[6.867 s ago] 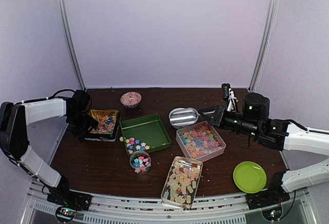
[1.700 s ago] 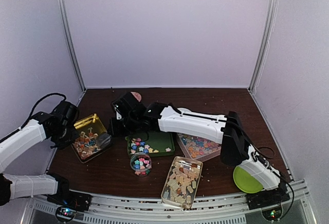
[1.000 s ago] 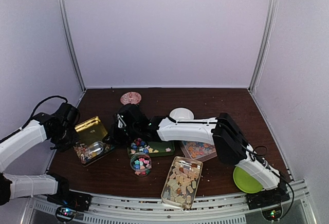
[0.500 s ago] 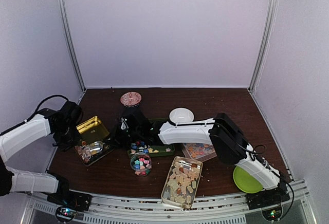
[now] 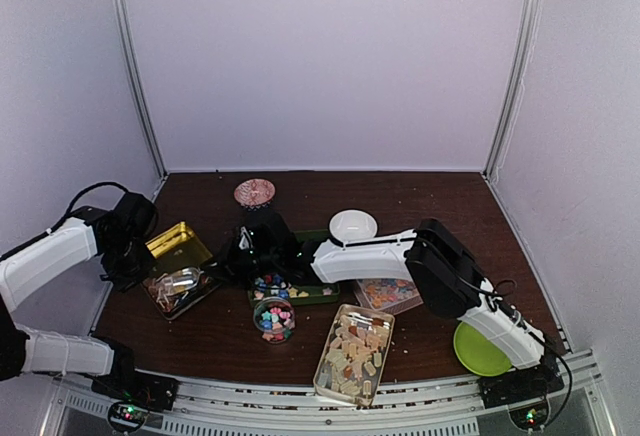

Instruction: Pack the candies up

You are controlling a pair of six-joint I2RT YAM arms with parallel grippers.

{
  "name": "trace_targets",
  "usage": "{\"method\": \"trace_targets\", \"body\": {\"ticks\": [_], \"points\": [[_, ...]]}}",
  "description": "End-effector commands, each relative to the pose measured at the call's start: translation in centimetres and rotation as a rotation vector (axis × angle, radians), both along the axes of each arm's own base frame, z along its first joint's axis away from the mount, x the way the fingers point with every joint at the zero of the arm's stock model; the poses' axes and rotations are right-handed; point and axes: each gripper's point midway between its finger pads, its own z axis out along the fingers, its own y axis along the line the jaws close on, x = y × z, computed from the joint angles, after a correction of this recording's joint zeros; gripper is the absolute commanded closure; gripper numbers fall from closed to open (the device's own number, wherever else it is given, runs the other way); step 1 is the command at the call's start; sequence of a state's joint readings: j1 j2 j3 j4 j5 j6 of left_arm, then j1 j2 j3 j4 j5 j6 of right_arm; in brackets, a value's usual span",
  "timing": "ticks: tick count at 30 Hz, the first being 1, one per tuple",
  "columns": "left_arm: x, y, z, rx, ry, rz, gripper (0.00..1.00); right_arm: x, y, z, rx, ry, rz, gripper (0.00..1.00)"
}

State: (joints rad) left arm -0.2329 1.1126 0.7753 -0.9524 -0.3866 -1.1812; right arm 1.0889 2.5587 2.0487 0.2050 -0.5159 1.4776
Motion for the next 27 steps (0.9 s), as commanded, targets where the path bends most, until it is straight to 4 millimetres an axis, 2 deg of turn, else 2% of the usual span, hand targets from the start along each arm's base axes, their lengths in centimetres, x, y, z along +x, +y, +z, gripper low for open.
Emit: {"method": "trace_targets", "body": {"ticks": [1,16,27], "points": [[1.3,0.1,1.3,-0.027,-0.077,0.032,1.0,1.2,-0.3,2.7,0.072,0.009,-0.031,1.0],[1.7,1.5,1.9,-0.032,-0.078,0.072,1.0,2.6,-2.5,6.3,0.186,-0.027,-0.074,1.0],[2.3,1.5,1.4,-0.074,-0.062,0.081,1.0,2.0,-4.3,9.3,0.317,-0.047,-0.067,1.0]]}}
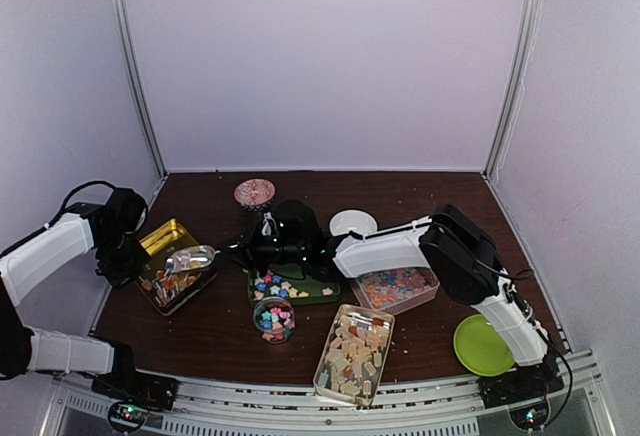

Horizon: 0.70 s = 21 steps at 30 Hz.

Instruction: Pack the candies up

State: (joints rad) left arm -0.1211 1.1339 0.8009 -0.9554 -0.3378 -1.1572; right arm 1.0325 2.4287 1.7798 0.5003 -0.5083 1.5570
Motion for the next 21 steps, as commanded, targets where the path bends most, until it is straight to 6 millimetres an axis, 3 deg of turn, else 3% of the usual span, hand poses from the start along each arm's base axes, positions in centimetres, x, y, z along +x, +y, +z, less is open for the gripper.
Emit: {"method": "trace_targets", "body": {"ticks": [1,9,21], "points": [[2.1,-0.2,1.2,-0.035,-0.073,0.008,1.0,-0.8,-0.7,7.0,0.195,-0.053,0.014,1.0],[3.5,-0.6,-0.2,-0.076,-0.055,-0.002,1.0,-2.6,-3.6,8.9,0.196,-0.091,0.037,1.0],[7.3,-2.4,-3.9,-0.143,0.051,-0.058,1.0,-6.1,-13.5,7.0,0.116,-0.131,0.027,1.0]]}}
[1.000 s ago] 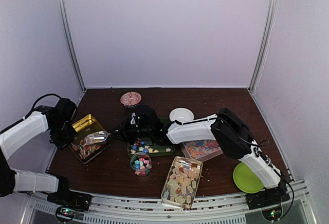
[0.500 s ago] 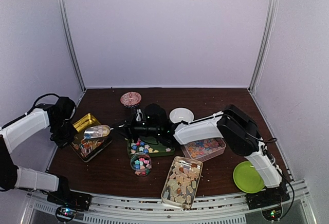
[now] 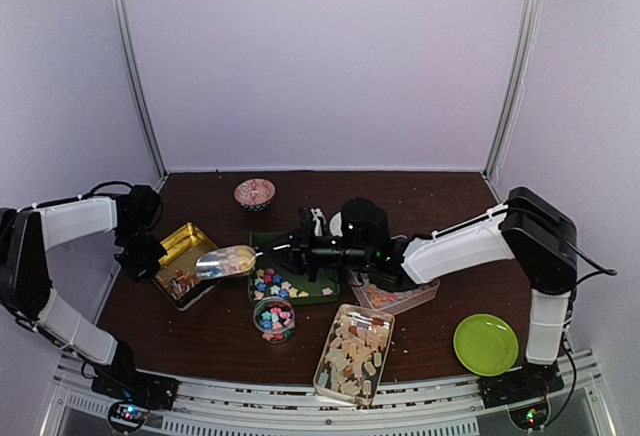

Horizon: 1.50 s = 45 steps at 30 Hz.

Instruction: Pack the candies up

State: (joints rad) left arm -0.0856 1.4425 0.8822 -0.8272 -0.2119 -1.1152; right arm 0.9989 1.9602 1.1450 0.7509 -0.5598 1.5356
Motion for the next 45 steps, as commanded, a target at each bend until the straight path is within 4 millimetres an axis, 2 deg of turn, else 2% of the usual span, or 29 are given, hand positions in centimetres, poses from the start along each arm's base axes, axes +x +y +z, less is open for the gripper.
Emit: {"method": "trace_targets", "body": {"ticks": [1,5,8,9,12,15,18,24,28,34,41,45], "points": [[3.5,-0.9,0.2,-0.047,-0.062,-0.024,1.0,-1.1,-3.6,1.2,0.042,-0.065,0.001,1.0],[4.3,-1.1,-0.7,-0.053,-0.038,-0.025,1.0,-1.7,-6.8,-0.5,-0.002,-0.063,-0.025,1.0],[4.4,-1.1,-1.5,-0.057,-0.014,-0.022,1.0,-2.1,-8.2,-1.2,-0.034,-0.069,-0.029,1.0],[4.4,-1.1,-1.7,-0.056,-0.008,-0.022,0.97,-2.3,-8.5,-1.4,-0.04,-0.072,-0.031,1.0],[4.4,-1.1,-2.3,-0.053,0.007,-0.033,0.82,-2.6,-9.2,-2.0,-0.067,-0.074,-0.029,1.0],[4.4,-1.3,-2.8,-0.061,0.018,-0.045,0.74,-2.7,-9.7,-2.1,-0.067,-0.079,-0.037,1.0],[4.5,-1.6,-3.0,-0.075,0.02,-0.058,0.62,-2.6,-10.3,-2.4,-0.072,-0.077,-0.051,1.0],[4.5,-1.9,-1.8,-0.085,-0.016,-0.091,0.18,-2.6,-11.2,-2.9,-0.094,-0.085,-0.065,1.0],[4.4,-2.2,-0.1,-0.101,-0.06,-0.107,0.03,-2.7,-11.6,-3.5,-0.138,-0.098,-0.069,1.0],[4.1,-2.8,2.1,-0.135,-0.132,-0.136,0.02,-2.6,-12.1,-4.8,-0.222,-0.115,-0.073,1.0],[3.3,-2.1,5.3,-0.091,-0.21,-0.151,0.02,-2.0,-12.9,-5.7,-0.339,-0.153,-0.101,1.0],[3.0,-1.5,7.3,-0.056,-0.257,-0.156,0.02,-1.6,-13.2,-5.5,-0.387,-0.179,-0.119,1.0]]}}
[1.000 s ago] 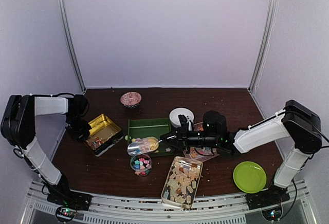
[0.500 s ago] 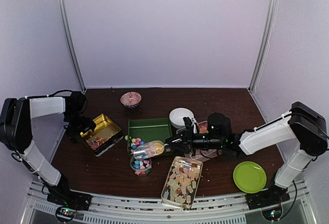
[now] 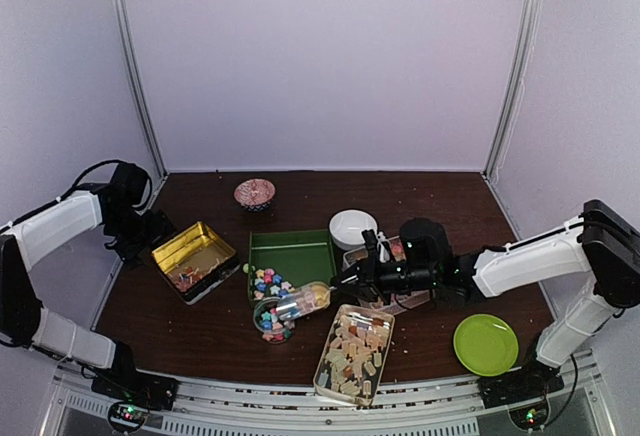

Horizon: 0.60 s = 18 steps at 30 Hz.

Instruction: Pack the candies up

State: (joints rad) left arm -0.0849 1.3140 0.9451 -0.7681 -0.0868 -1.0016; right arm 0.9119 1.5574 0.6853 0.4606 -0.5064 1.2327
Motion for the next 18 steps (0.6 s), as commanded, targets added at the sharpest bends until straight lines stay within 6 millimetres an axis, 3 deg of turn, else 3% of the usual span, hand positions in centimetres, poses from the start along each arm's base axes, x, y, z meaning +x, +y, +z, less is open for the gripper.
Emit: {"method": "trace_targets", "body": {"ticks": [1,7,18], "points": [[-0.6,1.1,2.2,0.055,-0.047,-0.001,0.02,1.2,-0.4,1.5,-0.065,-0.089,-0.034,1.0],[-1.0,1.9,3.9,0.098,-0.079,0.011,0.02,1.1,0.1,2.0,-0.142,-0.138,-0.008,1.0],[-1.6,2.3,3.8,0.126,-0.071,0.007,0.02,1.0,0.0,2.6,-0.292,-0.223,0.01,1.0]]}}
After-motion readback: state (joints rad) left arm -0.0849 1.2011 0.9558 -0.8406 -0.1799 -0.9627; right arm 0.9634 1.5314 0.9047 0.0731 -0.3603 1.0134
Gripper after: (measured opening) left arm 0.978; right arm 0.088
